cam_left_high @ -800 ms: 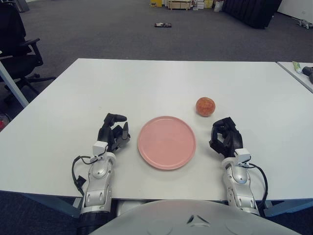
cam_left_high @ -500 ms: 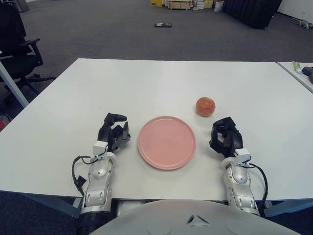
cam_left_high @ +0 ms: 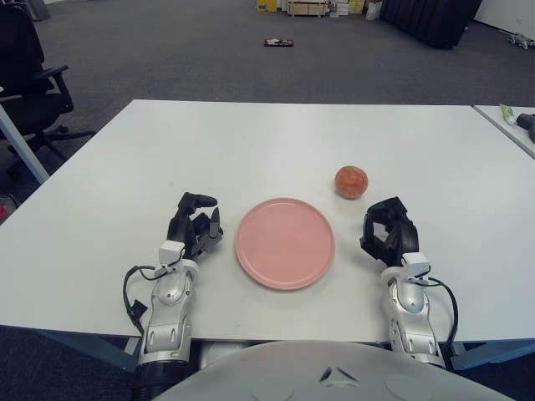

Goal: Put the apple into the plate.

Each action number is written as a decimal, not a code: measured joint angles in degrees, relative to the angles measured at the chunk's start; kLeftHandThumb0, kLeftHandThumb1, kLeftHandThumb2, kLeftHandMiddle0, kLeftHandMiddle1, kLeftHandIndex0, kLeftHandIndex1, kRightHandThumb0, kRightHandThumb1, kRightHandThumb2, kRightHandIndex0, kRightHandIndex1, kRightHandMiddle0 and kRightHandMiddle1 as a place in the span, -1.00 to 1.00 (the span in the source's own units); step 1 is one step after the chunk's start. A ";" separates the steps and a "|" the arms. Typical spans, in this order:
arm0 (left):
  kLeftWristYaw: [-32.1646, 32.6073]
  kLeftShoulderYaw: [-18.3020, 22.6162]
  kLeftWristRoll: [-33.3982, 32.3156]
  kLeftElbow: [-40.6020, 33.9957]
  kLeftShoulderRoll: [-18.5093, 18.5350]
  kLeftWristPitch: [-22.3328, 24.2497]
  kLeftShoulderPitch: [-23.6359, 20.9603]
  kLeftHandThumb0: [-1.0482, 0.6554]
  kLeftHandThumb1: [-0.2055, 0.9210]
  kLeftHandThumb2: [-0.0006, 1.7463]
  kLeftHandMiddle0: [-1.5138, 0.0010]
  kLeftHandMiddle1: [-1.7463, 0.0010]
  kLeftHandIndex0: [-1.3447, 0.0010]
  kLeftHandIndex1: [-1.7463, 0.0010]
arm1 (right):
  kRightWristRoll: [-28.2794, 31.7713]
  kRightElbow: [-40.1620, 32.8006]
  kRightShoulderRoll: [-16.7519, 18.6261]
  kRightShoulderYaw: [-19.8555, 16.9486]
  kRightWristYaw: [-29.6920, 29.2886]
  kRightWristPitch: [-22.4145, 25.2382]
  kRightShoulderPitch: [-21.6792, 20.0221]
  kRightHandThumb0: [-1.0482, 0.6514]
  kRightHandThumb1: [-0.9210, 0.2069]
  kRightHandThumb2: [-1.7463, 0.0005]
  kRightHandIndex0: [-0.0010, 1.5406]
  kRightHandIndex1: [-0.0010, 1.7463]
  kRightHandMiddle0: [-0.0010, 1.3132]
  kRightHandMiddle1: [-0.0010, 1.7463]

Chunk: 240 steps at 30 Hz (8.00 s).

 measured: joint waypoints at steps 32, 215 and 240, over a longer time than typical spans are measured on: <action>0.58 -0.53 0.68 0.32 -0.64 -1.14 0.16 -0.21 0.64 -0.07 -0.07 -1.00 0.53 -1.00 | -26.42 7.29 -17.84 5.33 -1.99 5.88 -27.38 -0.90 -0.35 0.33 -1.00 -1.00 -1.00 -1.00; 1.45 0.68 -0.38 0.29 -0.17 1.59 -0.91 -0.22 0.54 0.02 -0.12 -1.00 0.48 -1.00 | -24.17 72.64 -11.22 26.04 -9.71 19.27 -59.27 0.23 0.44 -0.71 0.11 0.77 -0.19 1.00; 1.37 0.96 -0.40 0.42 -0.07 1.57 -1.22 -0.23 0.51 0.04 -0.16 -1.00 0.46 -1.00 | -17.59 70.19 -10.77 18.86 -14.79 12.84 -56.64 0.23 0.62 -0.85 0.19 0.79 -0.06 1.00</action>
